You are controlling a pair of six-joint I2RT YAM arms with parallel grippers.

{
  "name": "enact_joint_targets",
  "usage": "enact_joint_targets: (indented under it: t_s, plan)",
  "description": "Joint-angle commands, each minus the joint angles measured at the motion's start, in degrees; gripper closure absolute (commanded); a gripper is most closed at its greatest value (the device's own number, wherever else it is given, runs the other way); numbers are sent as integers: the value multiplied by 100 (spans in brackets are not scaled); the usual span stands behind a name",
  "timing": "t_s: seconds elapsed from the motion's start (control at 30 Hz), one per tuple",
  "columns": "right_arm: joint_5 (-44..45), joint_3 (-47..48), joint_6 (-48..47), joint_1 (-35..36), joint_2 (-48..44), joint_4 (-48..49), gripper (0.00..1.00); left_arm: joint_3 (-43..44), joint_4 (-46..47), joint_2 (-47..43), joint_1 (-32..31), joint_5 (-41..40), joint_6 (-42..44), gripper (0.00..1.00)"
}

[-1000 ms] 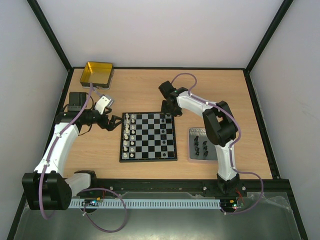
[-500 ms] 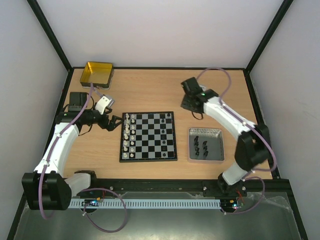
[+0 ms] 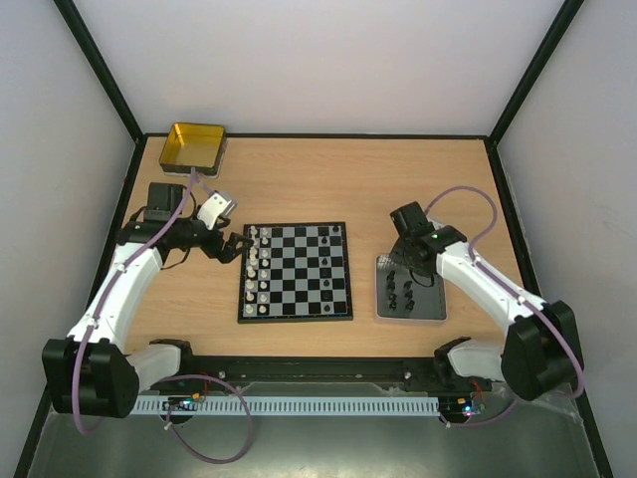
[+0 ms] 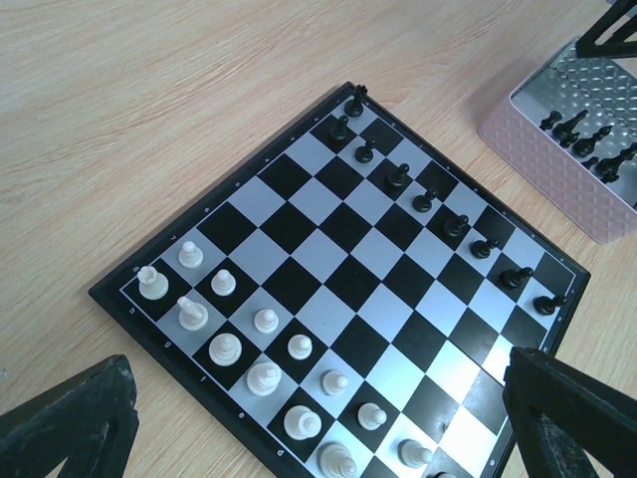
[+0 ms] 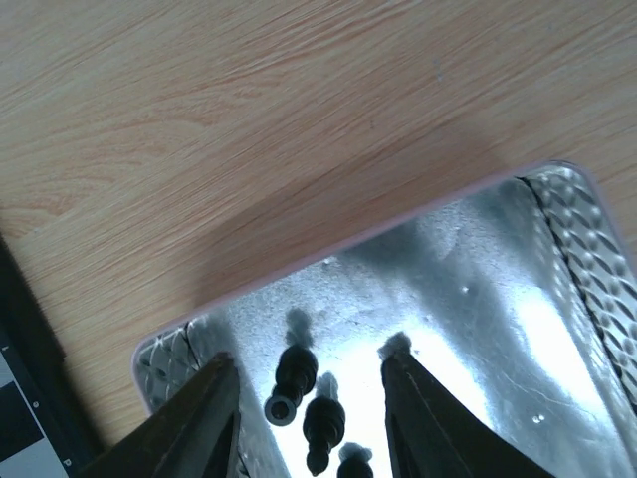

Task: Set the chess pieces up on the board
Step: Pick up the chess piece from the storage box.

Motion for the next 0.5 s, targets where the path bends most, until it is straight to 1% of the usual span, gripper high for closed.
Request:
enact_joint_targets:
  t_s: [0.0, 0.2, 0.47]
  plan:
    - [72, -319, 403, -55, -429, -211, 59, -33, 64, -11, -49, -52, -63, 1]
    - [-315, -741, 509, -69, -529, -86, 61, 2, 53, 6, -71, -69, -86, 1]
    - [-361, -972, 491, -131, -550, 66, 64, 11, 50, 6, -84, -70, -98, 1]
